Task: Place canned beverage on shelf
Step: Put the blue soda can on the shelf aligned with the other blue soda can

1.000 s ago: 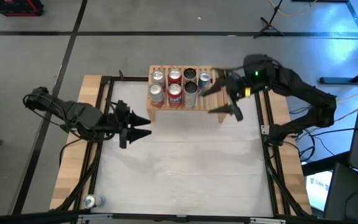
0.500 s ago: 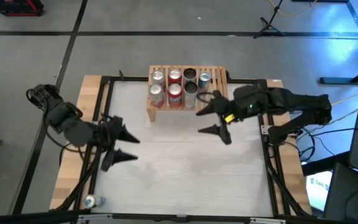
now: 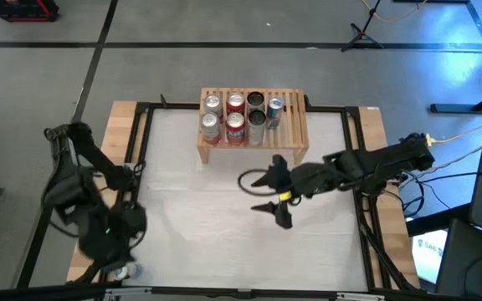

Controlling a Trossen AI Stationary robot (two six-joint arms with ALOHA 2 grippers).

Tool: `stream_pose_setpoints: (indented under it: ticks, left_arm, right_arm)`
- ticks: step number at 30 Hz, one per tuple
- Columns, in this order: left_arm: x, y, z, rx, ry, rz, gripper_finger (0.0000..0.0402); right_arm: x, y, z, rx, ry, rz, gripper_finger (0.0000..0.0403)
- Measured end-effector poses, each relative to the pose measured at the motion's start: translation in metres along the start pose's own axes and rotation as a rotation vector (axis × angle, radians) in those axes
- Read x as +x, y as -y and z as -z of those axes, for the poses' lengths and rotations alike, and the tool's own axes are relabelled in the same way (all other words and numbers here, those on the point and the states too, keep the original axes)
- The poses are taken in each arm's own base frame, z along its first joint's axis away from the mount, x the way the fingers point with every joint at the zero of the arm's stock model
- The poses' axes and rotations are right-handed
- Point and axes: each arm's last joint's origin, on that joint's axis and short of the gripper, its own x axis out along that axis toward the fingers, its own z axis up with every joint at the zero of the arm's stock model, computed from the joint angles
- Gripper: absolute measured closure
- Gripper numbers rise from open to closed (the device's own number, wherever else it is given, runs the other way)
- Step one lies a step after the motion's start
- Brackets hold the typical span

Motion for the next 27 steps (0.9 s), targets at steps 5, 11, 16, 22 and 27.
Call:
stream_pose_setpoints:
  ticks: [5, 11, 16, 22, 27]
  left_arm:
    - [0.012, 0.014, 0.032, 0.012, -0.137, -0.008, 0.0097]
    - [0.037, 0.028, 0.063, 0.156, -0.228, -0.085, 0.0097]
    - [0.068, 0.037, 0.072, 0.272, -0.199, -0.196, 0.0097]
    - [0.096, 0.044, 0.077, 0.335, -0.245, -0.265, 0.0097]
    - [0.108, 0.046, 0.083, 0.349, -0.272, -0.295, 0.0097]
  right_arm:
    - [0.015, -0.009, 0.004, -0.004, 0.005, -0.010, 0.0111]
    - [0.026, -0.010, 0.006, 0.000, -0.006, -0.005, 0.0111]
    - [0.027, -0.009, 0.006, -0.001, -0.006, -0.001, 0.0111]
    - [0.027, -0.009, 0.006, -0.001, -0.006, -0.001, 0.0111]
    - [0.027, -0.009, 0.006, -0.002, -0.006, -0.002, 0.0111]
